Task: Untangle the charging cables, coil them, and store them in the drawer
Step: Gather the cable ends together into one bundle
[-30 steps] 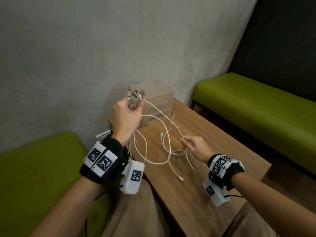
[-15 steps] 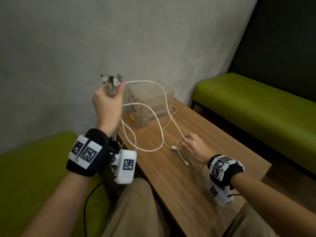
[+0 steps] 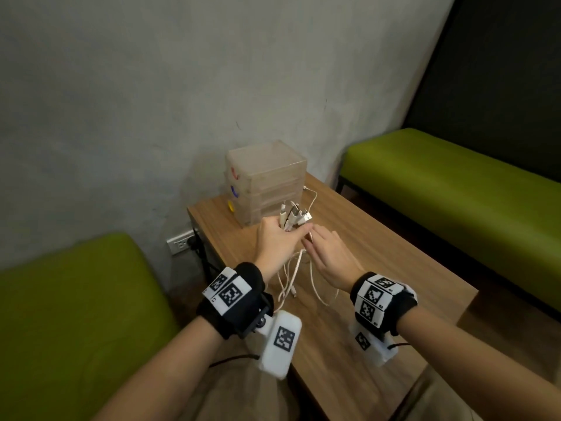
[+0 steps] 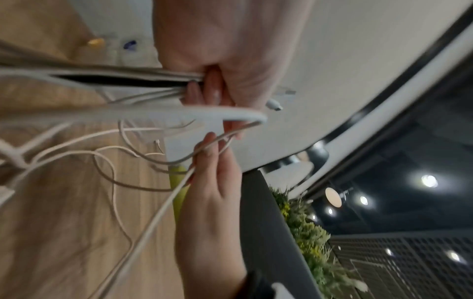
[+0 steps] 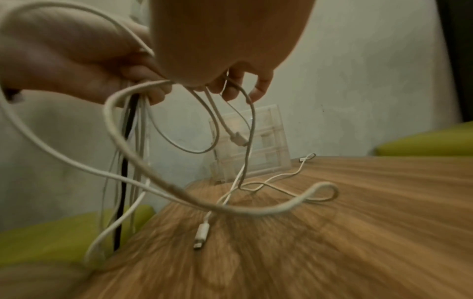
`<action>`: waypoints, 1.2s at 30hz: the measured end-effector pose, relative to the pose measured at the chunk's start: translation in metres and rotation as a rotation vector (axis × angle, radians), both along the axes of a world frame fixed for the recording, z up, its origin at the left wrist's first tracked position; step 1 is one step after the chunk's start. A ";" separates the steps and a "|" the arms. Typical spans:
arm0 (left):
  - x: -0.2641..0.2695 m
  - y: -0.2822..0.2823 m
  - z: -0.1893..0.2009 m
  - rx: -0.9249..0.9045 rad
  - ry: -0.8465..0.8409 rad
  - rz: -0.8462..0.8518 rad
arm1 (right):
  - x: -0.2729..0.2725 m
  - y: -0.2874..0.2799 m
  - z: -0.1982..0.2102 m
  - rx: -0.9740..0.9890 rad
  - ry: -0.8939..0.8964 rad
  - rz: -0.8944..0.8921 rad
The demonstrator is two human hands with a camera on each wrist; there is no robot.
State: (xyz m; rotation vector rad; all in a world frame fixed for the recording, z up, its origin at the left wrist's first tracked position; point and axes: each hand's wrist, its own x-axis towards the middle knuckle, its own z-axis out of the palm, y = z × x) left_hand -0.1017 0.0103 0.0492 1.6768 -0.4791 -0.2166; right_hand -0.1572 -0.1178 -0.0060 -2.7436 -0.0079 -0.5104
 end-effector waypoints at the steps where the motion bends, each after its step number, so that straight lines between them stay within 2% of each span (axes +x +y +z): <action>1: 0.004 0.001 0.001 -0.003 0.006 0.013 | 0.001 0.000 -0.002 0.002 0.007 0.008; 5: 0.020 0.014 0.008 -0.082 -0.057 0.148 | -0.003 -0.008 -0.009 0.022 0.071 0.025; 7: 0.023 0.021 0.011 -0.133 -0.114 0.206 | -0.004 -0.008 -0.008 0.099 0.051 0.047; 11: 0.030 0.033 0.016 -0.165 -0.164 0.324 | -0.005 -0.009 -0.009 0.252 -0.163 0.061; 14: 0.044 0.046 0.017 -0.116 -0.187 0.411 | -0.017 -0.026 -0.016 0.213 -0.245 -0.061; 16: 0.052 0.054 0.019 -0.107 -0.190 0.458 | -0.024 -0.038 -0.018 0.079 -0.134 -0.123; 19: 0.057 0.060 0.026 -0.150 -0.214 0.484 | -0.025 -0.049 -0.023 -0.175 0.253 -0.163; 21: 0.061 0.064 0.030 -0.139 -0.277 0.496 | -0.020 -0.050 -0.021 -0.187 0.379 -0.248; 25: 0.063 0.088 0.035 -0.122 -0.335 0.505 | -0.002 -0.043 -0.003 -0.151 0.529 -0.392; 27: 0.064 0.104 0.036 -0.111 -0.347 0.520 | 0.007 -0.026 0.011 -0.232 0.419 -0.399; 29: 0.063 0.120 0.039 -0.082 -0.388 0.523 | 0.017 0.000 0.028 -0.221 0.171 -0.287; 31: 0.064 0.135 0.041 -0.043 -0.460 0.509 | 0.026 0.031 0.049 -0.043 -0.016 -0.031; 33: 0.061 0.144 0.040 -0.017 -0.497 0.457 | 0.035 0.068 0.070 0.150 -0.030 0.238; 36: 0.048 0.146 0.031 0.019 -0.595 0.332 | 0.050 0.116 0.082 0.276 -0.011 0.449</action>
